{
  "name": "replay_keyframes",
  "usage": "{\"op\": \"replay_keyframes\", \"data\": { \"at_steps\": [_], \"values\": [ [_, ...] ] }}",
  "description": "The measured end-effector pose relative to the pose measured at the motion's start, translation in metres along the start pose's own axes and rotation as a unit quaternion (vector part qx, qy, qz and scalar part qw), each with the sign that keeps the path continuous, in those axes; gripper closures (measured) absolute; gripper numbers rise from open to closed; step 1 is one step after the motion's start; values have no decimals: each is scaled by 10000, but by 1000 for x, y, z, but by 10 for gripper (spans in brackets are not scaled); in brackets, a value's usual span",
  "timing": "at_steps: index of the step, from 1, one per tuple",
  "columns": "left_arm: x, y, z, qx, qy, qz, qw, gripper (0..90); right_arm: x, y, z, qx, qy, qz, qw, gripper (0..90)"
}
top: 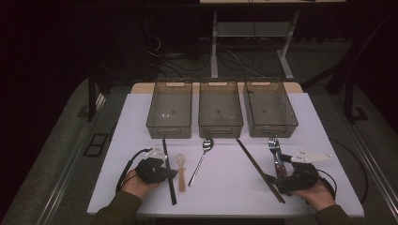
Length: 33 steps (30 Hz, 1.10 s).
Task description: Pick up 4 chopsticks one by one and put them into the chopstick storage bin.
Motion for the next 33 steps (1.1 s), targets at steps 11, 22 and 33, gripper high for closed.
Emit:
{"op": "replay_keyframes", "data": {
  "at_steps": [11,22,33],
  "values": [
    [4,-1,-3,51,-53,-6,10000,897,0,0,0,9,1,-15,10000,5],
    [9,-3,-7,125,-123,16,9998,897,0,0,0,4,-5,-18,10000,5],
    [13,-4,-10,117,-188,24,9998,897,0,0,0,19,-10,-28,10000,6]
  ]
}}
Point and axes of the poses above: each handheld gripper's, and its own axes: x roughly backward along the jaws, z roughly out of its top, y roughly to its right, the point moved 1 cm from there along -x, roughly forward along the jaws, and after that the axes turned 4 degrees about -x, right-handed, at the moved point
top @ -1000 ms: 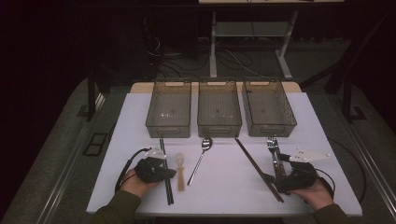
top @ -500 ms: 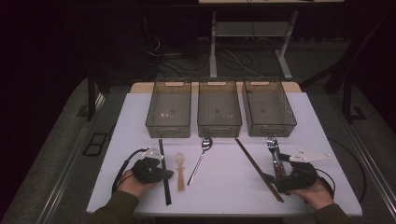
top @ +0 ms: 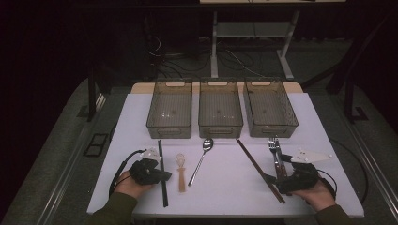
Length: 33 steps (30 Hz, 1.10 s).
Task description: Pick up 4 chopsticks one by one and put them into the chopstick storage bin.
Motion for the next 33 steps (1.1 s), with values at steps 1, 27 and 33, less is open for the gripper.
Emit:
{"op": "replay_keyframes", "data": {
  "at_steps": [1,27,33],
  "values": [
    [1,0,0,-20,-27,-4,10000,897,0,0,0,-1,-4,-4,10000,5],
    [13,-6,-11,117,-156,58,9998,896,0,0,0,8,-21,-43,10000,5],
    [14,-6,-12,136,-187,55,9997,896,0,0,0,6,-32,-40,10000,5]
  ]
}}
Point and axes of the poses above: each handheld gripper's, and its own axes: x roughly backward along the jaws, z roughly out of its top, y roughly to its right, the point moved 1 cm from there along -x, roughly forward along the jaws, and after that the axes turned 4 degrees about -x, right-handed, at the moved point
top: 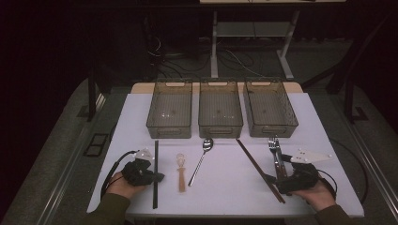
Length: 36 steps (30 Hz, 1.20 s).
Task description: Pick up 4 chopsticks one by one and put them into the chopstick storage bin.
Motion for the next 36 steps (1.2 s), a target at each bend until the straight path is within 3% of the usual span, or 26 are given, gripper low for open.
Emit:
{"op": "replay_keyframes", "data": {
  "at_steps": [8,12,15,17,20,24,26,28,29,34,36],
  "values": [
    [2,0,4,-64,93,74,9999,893,0,0,0,8,5,-6,10000,5],
    [15,-10,13,-23,383,412,9984,893,-1,0,0,-13,6,-5,10000,5],
    [21,-25,18,206,557,731,9956,894,-2,0,-1,-40,-17,-11,10000,6],
    [22,-34,21,425,725,933,9921,891,-2,0,-1,-31,-30,-12,10000,5],
    [20,-46,27,578,759,1233,9878,857,-2,0,-1,-35,-29,-15,10000,6],
    [14,-61,34,820,797,1431,9831,786,-2,1,-1,-41,-21,-20,10000,6],
    [12,-64,35,854,766,1477,9824,738,-1,1,-1,-49,-18,-22,10000,5],
    [6,-69,40,971,714,1579,9801,682,-2,1,-1,-46,-24,-26,10000,6],
    [6,-69,40,971,714,1579,9801,674,-2,1,-2,-46,-28,-31,10000,6],
    [-9,-73,48,1100,546,1857,9749,660,-1,1,-2,-48,-30,-60,10000,6],
    [-10,-74,49,1082,499,1890,9747,659,-1,1,-2,-53,-30,-59,10000,5]
  ]
}}
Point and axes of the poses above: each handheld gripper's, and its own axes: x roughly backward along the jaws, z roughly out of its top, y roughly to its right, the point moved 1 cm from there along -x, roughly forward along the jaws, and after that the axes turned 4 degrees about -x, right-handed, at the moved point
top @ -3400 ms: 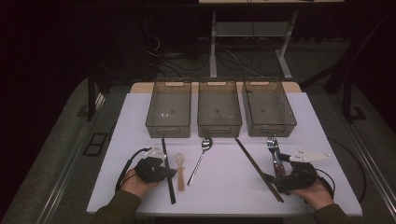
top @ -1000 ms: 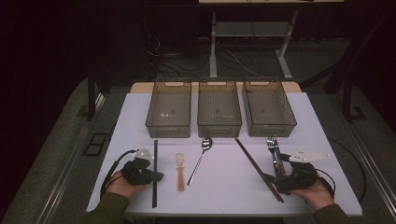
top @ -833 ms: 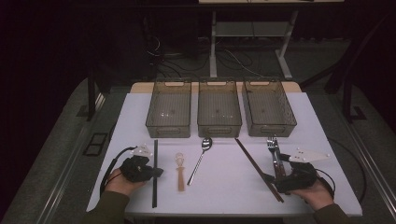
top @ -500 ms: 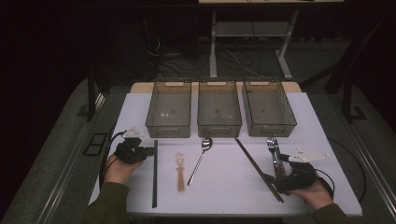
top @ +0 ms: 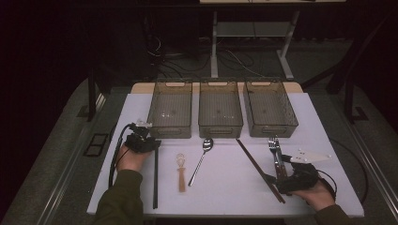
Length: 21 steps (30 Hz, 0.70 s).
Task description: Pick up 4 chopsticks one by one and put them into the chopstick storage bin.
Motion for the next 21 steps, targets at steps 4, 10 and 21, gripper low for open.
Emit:
{"op": "replay_keyframes", "data": {
  "at_steps": [4,10,21],
  "values": [
    [-3,1,-1,-49,-22,122,9999,661,0,0,0,-9,6,3,10000,6],
    [-7,-2,-5,-8,-52,-38,10000,664,0,-1,0,31,10,6,10000,5],
    [-8,0,-5,-109,-64,55,9999,713,0,-1,0,35,-11,8,10000,6]
  ]
}}
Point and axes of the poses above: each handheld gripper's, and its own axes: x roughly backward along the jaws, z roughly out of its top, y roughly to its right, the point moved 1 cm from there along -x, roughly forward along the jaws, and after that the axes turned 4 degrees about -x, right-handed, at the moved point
